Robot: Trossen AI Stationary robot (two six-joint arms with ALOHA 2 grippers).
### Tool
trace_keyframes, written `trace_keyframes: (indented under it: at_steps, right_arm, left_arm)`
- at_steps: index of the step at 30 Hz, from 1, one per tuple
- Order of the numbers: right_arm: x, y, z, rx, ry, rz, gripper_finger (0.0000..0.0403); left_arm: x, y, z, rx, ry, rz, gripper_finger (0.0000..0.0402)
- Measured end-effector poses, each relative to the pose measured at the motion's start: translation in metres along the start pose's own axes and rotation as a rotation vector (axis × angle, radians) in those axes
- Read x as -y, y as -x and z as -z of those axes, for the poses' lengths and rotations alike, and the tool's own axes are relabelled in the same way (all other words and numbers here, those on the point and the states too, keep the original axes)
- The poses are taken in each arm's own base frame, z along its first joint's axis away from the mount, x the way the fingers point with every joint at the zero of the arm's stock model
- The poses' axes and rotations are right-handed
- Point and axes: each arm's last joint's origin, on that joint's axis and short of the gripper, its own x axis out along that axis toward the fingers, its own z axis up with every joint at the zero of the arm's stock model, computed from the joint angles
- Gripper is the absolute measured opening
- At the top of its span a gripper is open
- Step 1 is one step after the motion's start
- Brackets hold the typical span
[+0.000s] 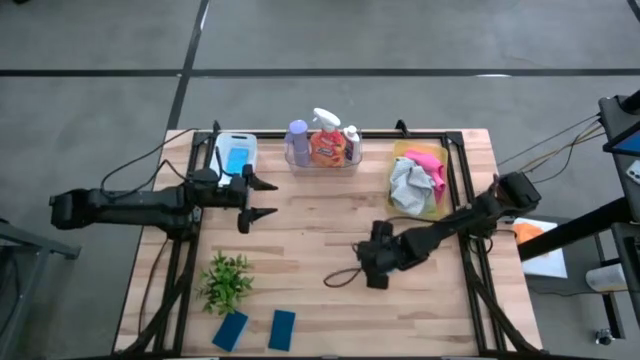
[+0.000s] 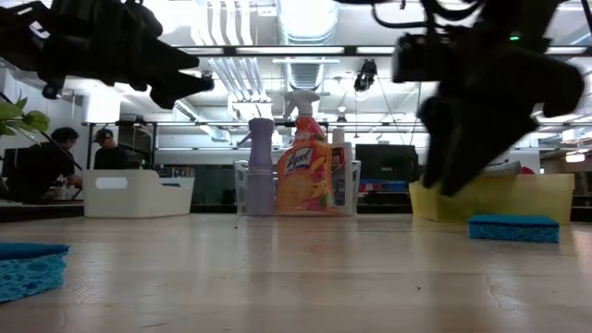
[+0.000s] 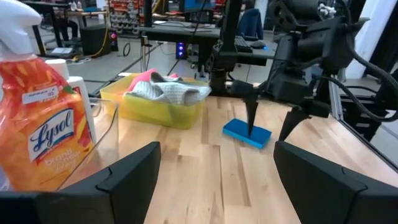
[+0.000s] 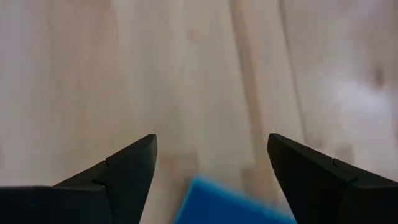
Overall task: Pick & Place Kitchen Items
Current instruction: Put the blue sponge into the white bin
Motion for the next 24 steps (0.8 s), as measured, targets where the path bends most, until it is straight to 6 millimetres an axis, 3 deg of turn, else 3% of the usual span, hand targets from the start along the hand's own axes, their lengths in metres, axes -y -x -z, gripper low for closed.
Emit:
trace_keyframes:
  at_steps: [13,24]
  right_arm:
    - [-0.018,0.01,0.033,-0.153,-0.109,0.031,0.0309]
    - [-0.026,-0.02,0.043,-0.236,-0.077,0.14,0.0308]
  left_arm:
    - [0.0,0.0,0.0,-0.004,-0.002,-0.001,0.0322]
    - [0.0,0.0,0.001,-0.007,-0.001,-0.006,0.0322]
